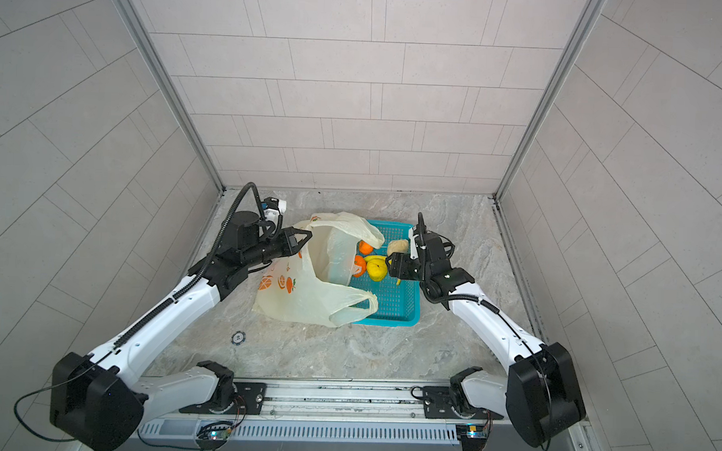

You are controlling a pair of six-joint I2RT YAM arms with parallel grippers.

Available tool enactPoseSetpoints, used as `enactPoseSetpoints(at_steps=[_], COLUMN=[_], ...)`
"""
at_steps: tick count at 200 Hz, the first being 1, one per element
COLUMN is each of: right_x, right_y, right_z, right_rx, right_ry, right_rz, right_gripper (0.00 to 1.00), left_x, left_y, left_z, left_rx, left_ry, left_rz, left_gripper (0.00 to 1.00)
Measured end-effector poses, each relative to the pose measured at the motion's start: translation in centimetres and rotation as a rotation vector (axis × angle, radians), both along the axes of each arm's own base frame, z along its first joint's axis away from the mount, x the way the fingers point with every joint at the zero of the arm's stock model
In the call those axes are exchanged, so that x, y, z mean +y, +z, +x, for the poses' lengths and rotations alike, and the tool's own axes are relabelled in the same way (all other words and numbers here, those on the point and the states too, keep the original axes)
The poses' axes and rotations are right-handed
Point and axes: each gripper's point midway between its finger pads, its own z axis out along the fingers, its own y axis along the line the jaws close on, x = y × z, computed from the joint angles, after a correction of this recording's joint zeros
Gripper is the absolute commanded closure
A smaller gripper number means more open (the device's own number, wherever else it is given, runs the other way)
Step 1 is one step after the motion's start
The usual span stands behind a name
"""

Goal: Place the fruits into the plastic bag
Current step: 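Move the right gripper back over the basket above the yellow lumpy fruit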

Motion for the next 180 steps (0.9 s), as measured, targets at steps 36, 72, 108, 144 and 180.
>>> enactPoseSetpoints(at_steps=[36,72,108,144,180], right_x=[1.1,3.0,4.5,4.9,4.6], right_y=[-2.6,-4.1,-5.1,-6.2,-8.0], right_z=[0.6,1.4,2.8,3.8,3.3], right_rx=[0.082,0.130,0.193,0.248,0.308], right_ry=[-0.021,-0.019,-0.008,-0.004,0.001], right_rz=[0.038,0.076,0.050,-0.008,-0.060], right_gripper=[0.19,0.20,0.20,0.21,0.21], left_x=[0.0,0.0,0.0,0.0,0.0], left_y=[0.0,0.0,-0.1,-0.1,-0.2], left_z=[0.0,0.0,0.1,0.1,0.0], left_rx=[0.001,0.001,0.003,0.004,0.005], left_ry=[0.000,0.001,0.004,0.005,0.005], left_rz=[0.000,-0.001,-0.001,-0.002,-0.001], left_gripper=[1.00,1.00,1.00,1.00,1.00])
